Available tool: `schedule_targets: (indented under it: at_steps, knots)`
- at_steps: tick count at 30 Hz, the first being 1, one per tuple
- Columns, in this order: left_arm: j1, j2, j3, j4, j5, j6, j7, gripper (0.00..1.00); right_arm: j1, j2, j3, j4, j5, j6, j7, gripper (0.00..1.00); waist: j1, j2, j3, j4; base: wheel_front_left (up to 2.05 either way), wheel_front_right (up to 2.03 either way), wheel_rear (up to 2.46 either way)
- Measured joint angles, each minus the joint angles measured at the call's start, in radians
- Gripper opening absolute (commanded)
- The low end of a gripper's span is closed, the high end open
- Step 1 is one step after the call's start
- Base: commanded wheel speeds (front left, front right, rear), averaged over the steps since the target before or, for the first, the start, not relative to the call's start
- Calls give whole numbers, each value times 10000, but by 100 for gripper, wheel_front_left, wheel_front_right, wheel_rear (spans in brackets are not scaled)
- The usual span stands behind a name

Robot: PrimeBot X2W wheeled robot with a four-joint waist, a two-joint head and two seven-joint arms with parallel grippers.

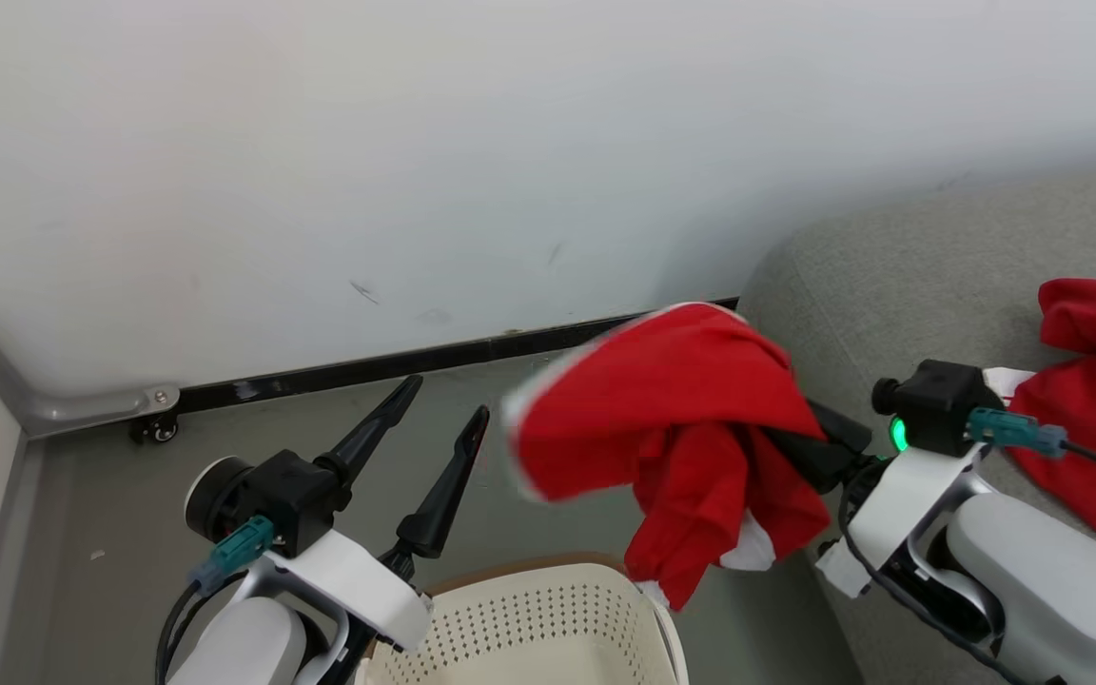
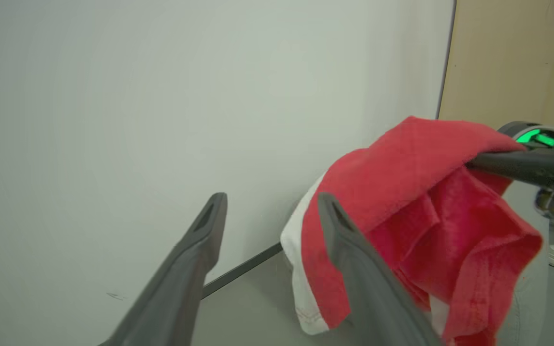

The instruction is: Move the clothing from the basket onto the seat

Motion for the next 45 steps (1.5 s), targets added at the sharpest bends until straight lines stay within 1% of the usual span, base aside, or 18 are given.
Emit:
schedule_targets:
  at_steps: [9,18,26,45]
  knots:
    - [206,-153,-174,-215,-151,-125,0,100,168,-391,-882,374,4,0,-180,0,0,0,-21,-281,0,0,0]
    - [392,-261,-600,-721,-173,-251,-2,100,774,-731,-1745,685,94,0,-337,0,0,0,-78,-503,0,0,0]
    - [400,-278,-878,-951,-171,-268,-4,100,1337,-984,-2564,901,86,0,-399,0,0,0,-102,-795,0,0,0]
    - [414,-431,-1400,-918,-192,-339,-12,100,2611,-1375,-4381,853,-336,0,-439,0,0,0,-28,-1955,0,0,0]
